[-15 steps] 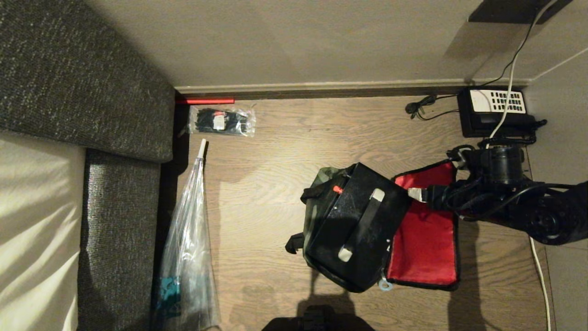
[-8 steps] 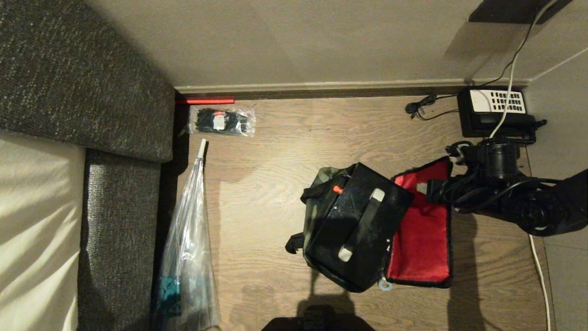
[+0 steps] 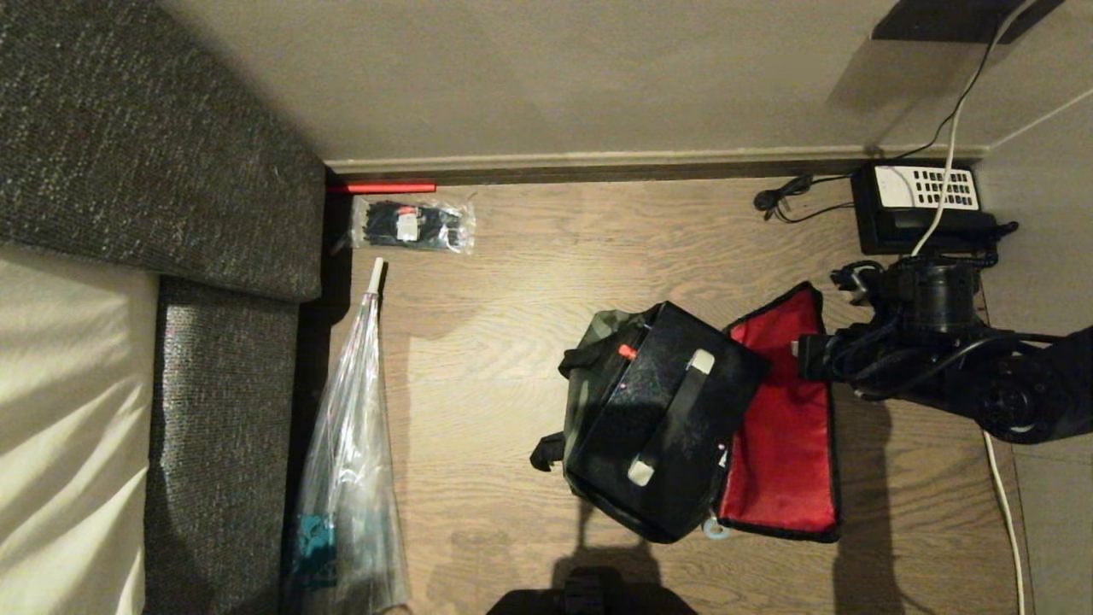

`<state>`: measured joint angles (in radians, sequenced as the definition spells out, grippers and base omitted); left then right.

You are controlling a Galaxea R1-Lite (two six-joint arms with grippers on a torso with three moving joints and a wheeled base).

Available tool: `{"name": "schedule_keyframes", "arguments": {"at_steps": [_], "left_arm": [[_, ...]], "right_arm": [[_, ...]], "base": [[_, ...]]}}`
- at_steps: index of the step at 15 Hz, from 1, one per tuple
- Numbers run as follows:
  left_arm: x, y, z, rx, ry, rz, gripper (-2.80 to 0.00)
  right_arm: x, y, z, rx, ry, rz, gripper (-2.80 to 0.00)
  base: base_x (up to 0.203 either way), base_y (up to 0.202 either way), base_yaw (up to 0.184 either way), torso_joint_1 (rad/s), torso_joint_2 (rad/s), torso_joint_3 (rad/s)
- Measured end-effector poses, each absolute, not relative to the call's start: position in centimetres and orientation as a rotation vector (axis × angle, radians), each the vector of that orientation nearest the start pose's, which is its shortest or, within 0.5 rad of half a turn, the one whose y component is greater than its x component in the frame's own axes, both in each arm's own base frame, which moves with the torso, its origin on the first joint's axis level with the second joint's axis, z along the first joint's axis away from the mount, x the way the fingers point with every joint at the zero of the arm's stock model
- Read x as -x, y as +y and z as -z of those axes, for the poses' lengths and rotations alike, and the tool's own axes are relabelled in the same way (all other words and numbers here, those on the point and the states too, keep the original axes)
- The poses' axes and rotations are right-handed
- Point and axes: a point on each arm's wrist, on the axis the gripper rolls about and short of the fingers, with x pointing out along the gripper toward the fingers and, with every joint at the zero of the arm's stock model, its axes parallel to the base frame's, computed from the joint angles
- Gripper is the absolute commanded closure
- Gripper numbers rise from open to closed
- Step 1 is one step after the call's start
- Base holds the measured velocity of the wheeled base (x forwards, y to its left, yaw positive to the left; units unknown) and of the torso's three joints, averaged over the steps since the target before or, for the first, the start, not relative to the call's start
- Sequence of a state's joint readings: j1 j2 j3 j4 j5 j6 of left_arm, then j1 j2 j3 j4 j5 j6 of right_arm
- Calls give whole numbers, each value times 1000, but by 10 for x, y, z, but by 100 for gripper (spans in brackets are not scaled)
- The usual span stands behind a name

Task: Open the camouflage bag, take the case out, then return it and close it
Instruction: Close the top of the storage box

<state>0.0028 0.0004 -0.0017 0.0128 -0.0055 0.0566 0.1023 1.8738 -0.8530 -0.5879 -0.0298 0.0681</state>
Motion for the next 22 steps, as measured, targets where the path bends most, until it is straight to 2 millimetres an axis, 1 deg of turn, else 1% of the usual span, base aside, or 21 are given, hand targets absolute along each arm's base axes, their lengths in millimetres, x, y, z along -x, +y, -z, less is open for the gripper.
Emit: {"name": "schedule_keyframes", "arguments": {"at_steps": [3, 7, 9, 11, 12, 13, 14, 17, 19, 22], "left_arm": [[23, 0, -75, -57, 11, 3, 0], [23, 0, -75, -57, 11, 3, 0], [23, 0, -75, -56, 11, 3, 0], [23, 0, -75, -57, 11, 3, 0], [23, 0, -75, -57, 11, 4, 0], [23, 0, -75, -57, 11, 4, 0], [23, 0, -75, -57, 11, 4, 0], [23, 0, -75, -56, 11, 4, 0], [23, 0, -75, -56, 11, 2, 0], [23, 0, -75, -57, 11, 4, 0]], "right_arm": [[-319, 45, -150, 12, 398, -112, 0], [-270, 64, -151, 123, 435, -229, 0], [-254, 69, -159, 142, 412, -265, 0], [-242, 69, -162, 151, 406, -281, 0], [-237, 68, -162, 156, 418, -284, 0], [-234, 68, -165, 156, 405, -284, 0], [-234, 67, -172, 147, 368, -281, 0], [-228, 66, -171, 142, 400, -279, 0], [-230, 66, -185, 128, 347, -275, 0], [-231, 66, -194, 117, 300, -273, 0]], "base": [[0, 0, 0, 0, 0, 0], [0, 0, 0, 0, 0, 0], [0, 0, 0, 0, 0, 0], [0, 0, 0, 0, 0, 0], [0, 0, 0, 0, 0, 0], [0, 0, 0, 0, 0, 0], [0, 0, 0, 0, 0, 0], [0, 0, 0, 0, 0, 0], [0, 0, 0, 0, 0, 0], [0, 0, 0, 0, 0, 0]]}}
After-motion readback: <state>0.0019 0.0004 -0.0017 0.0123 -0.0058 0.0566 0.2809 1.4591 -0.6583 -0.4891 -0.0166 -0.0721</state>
